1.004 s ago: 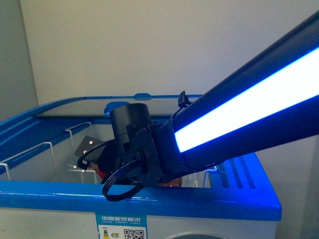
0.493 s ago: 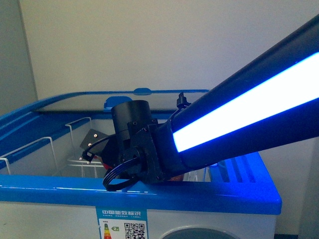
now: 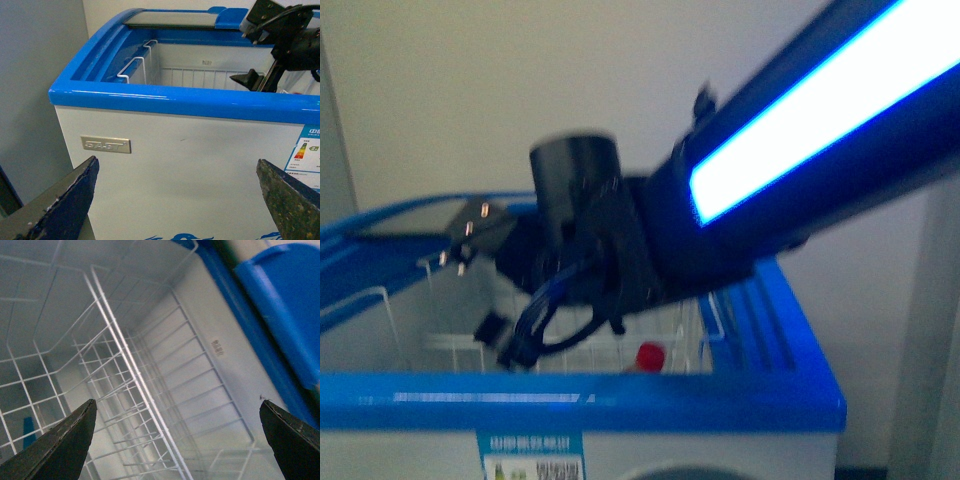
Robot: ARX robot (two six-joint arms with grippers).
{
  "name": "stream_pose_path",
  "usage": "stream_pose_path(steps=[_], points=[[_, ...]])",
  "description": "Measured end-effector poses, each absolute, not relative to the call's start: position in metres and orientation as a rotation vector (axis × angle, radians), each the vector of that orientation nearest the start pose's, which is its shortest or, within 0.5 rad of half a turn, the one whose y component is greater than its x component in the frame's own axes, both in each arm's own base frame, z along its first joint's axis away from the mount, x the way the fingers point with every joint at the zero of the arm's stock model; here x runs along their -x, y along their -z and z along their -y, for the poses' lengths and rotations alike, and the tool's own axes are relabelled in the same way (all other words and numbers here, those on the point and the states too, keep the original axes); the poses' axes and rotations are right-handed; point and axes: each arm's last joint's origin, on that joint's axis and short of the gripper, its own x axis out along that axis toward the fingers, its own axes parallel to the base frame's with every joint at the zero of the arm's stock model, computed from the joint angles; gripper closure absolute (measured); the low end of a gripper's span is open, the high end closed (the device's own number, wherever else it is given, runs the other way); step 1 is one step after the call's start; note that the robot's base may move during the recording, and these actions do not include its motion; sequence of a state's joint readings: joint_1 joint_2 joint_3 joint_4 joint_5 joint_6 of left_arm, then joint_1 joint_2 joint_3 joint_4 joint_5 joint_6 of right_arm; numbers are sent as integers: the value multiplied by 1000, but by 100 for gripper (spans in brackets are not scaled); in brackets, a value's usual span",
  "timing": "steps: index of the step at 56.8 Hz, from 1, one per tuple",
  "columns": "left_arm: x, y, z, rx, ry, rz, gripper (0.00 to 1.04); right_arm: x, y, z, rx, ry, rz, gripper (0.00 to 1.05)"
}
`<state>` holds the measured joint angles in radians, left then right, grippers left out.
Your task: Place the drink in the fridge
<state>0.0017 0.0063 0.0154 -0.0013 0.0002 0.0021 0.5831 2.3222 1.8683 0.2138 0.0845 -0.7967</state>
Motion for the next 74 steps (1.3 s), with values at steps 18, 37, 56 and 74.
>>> stream_pose_path(steps=[18,37,56,74], points=[[-97,-168,0,-2,-2,8,8,-425,-315,-201,536,-204,138,7],[-97,-168,0,-2,-1,8,8,-347,-333,-61,203,134,-44,7],[-97,-168,0,-2,-1,8,8,-159,-243,0,20,1,-43,55],[-97,-168,0,-2,-2,9,8,-131,-202,0,12,-2,-17,102]])
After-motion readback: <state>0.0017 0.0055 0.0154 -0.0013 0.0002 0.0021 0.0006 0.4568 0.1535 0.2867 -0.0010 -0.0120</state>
